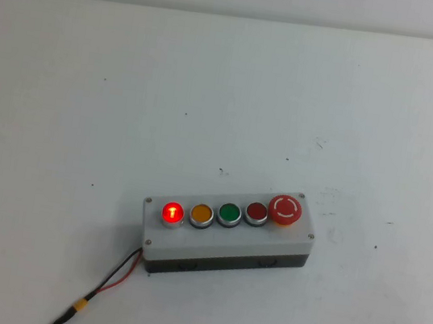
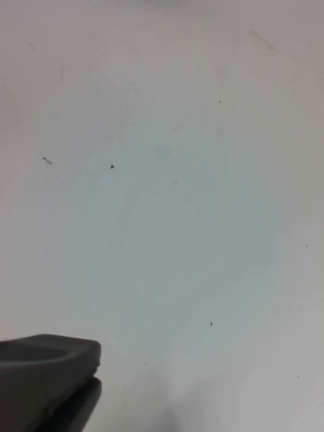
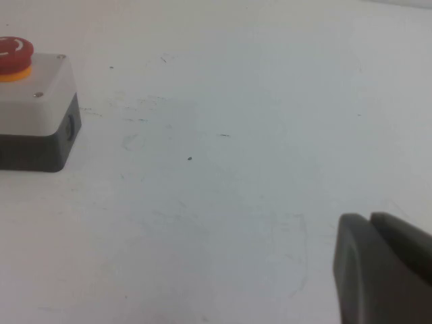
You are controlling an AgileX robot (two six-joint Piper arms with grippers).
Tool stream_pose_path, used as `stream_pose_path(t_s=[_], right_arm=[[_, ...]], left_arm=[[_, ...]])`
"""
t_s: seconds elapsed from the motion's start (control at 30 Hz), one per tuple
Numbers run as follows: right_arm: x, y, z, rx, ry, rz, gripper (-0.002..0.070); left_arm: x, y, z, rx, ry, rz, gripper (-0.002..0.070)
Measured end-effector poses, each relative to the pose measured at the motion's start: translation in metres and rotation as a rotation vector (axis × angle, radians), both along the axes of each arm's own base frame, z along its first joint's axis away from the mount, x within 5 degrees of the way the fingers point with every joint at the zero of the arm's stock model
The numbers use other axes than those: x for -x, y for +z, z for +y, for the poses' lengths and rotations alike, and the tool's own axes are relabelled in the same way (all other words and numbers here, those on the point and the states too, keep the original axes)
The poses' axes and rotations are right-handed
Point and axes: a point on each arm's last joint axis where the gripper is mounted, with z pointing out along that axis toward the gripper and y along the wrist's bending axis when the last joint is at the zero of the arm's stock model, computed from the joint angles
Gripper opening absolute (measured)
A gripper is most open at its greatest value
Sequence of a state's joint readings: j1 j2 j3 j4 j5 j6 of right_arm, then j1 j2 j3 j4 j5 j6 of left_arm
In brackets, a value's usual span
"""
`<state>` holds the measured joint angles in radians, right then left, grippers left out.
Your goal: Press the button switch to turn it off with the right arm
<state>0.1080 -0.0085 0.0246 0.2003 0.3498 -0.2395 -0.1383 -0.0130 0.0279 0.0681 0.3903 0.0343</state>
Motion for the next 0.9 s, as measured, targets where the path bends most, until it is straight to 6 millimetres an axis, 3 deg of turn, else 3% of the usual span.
stream_pose_path(t_s=[0.9], right_arm=[[-0.0011, 0.0039, -0.0005, -0.011, -0.008, -0.044, -0.0016]], left_arm=[[0.0000, 0.0000, 0.0000, 0.000, 0.000, 0.000, -0.0002]])
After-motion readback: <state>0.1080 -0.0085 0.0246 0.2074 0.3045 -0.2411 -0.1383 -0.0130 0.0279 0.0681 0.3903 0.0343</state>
